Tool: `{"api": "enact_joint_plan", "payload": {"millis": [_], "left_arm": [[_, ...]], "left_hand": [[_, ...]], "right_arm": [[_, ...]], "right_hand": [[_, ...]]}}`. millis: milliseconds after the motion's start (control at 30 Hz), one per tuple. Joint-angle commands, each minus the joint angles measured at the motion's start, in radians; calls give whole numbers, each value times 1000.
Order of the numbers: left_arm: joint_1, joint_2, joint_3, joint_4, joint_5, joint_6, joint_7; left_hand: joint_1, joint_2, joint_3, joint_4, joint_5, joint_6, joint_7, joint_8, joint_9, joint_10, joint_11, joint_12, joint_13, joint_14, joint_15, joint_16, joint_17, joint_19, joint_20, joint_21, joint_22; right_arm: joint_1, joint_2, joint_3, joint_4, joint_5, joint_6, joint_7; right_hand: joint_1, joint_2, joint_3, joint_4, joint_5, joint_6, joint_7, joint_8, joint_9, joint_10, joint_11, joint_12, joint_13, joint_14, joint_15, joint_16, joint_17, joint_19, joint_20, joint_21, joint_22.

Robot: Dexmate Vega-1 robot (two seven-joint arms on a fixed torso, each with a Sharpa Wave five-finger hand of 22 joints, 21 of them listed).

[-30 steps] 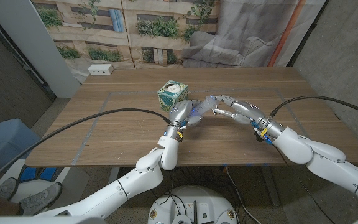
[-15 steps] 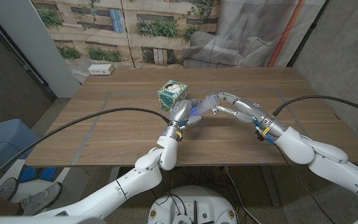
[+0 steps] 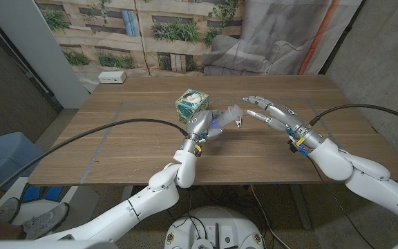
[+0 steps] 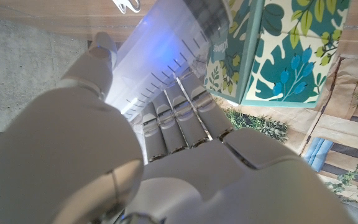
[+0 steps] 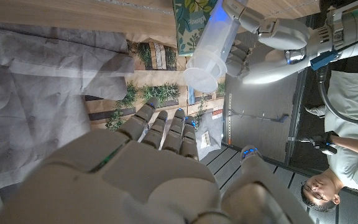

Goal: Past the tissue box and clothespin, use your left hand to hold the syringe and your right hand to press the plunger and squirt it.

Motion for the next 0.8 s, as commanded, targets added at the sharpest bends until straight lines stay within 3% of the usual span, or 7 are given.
{"api": "enact_joint_plan", "payload": {"millis": [33, 567, 800], "left_arm": [[16, 57, -16, -100, 27, 69, -100], [8, 161, -52, -247, 94, 133, -307], [9, 209, -70, -284, 109, 116, -378]], "left_hand": [[-179, 192, 158, 150, 5, 55, 4, 3, 1, 32, -31, 7, 2, 3, -86, 8, 4, 17, -38, 3, 1], [-183, 190, 164, 148, 4, 54, 0, 3, 1, 31, -32, 7, 2, 0, -88, 7, 4, 14, -38, 2, 1], [-186, 189, 166, 148, 4, 53, -2, 3, 1, 26, -34, 5, 2, -1, -87, 7, 4, 13, -38, 2, 1]], "right_arm": [[27, 26, 15, 40, 24, 0, -14], [78, 74, 5, 61, 111, -50, -3], [100, 122, -2, 104, 179, -56, -25]], "right_hand": [[4, 38, 3, 6, 8, 8, -5, 4, 6, 7, 1, -4, 4, 9, -24, 5, -1, 5, 0, 7, 3], [6, 36, 6, 8, 8, -4, -4, -2, 6, -8, 7, -10, 4, 8, -21, 2, -3, 10, 2, 7, 3], [7, 35, 7, 9, 9, -5, -3, -2, 6, -11, 9, -11, 4, 7, -19, 0, -3, 11, 2, 6, 3]]}}
